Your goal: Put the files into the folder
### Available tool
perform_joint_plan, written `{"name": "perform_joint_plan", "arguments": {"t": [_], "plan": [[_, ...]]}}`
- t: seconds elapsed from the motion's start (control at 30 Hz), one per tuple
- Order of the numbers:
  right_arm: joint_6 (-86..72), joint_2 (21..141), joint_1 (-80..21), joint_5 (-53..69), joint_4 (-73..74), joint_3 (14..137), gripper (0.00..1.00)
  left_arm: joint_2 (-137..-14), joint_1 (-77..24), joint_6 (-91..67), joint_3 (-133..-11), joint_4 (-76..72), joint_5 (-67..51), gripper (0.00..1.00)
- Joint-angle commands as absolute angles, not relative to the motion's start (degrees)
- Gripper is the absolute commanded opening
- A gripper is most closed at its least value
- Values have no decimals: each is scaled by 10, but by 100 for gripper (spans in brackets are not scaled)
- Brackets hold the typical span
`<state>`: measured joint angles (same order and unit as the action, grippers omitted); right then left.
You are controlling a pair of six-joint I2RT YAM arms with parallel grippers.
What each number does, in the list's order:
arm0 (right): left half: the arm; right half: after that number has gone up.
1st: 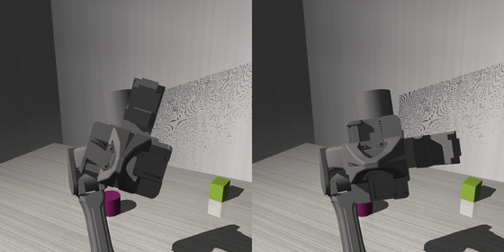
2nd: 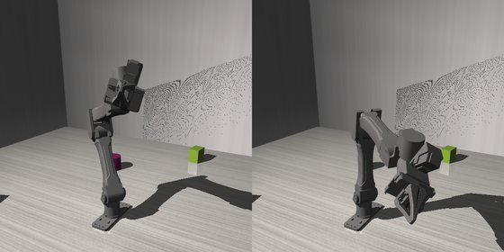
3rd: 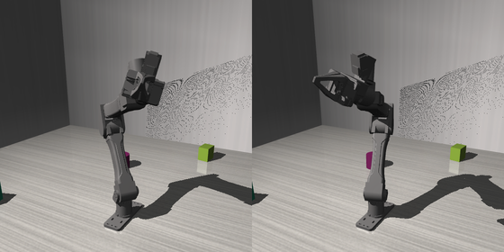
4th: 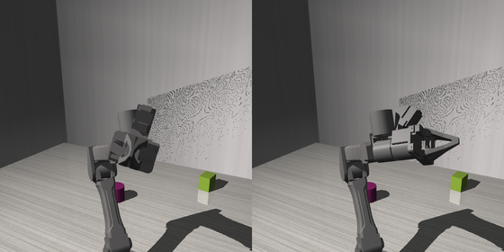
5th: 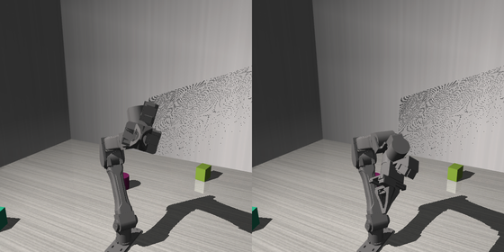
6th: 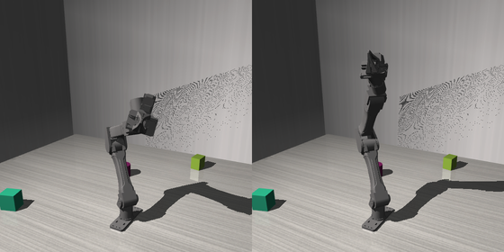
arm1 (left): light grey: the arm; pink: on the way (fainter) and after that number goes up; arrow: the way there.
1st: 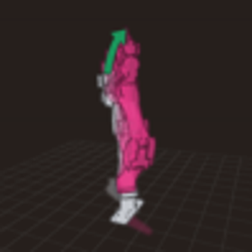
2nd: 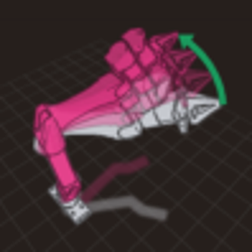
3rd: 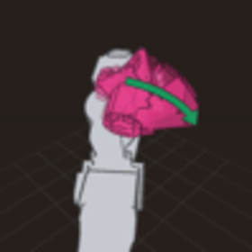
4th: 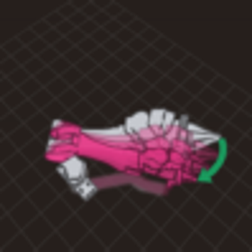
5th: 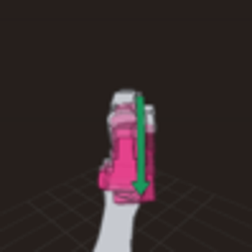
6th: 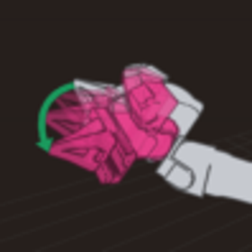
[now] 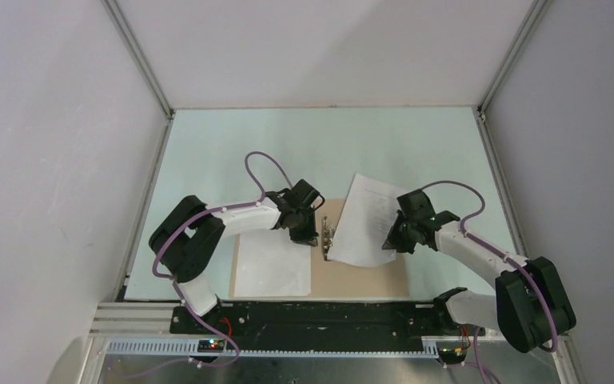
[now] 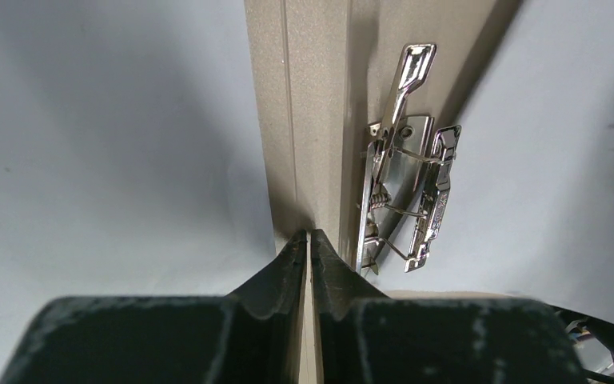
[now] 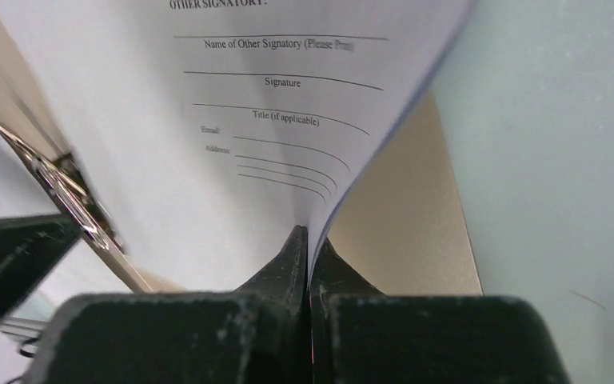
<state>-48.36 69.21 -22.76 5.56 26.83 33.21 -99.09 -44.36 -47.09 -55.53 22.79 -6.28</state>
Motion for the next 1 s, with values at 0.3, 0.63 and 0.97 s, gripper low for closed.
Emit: {"name": "perform_joint_plan", "arguments": {"t": [0.3, 0.63, 0.97], "plan": [[-397, 683, -275, -60, 374, 391, 0, -1025, -451, -445, -545, 258, -45, 12], [-430, 710, -308, -33, 354, 391, 0, -1023, -450, -446, -543, 258, -47, 12], [-438, 715, -331, -31, 346, 391, 0, -1025, -451, -446, -545, 258, -47, 12]]}}
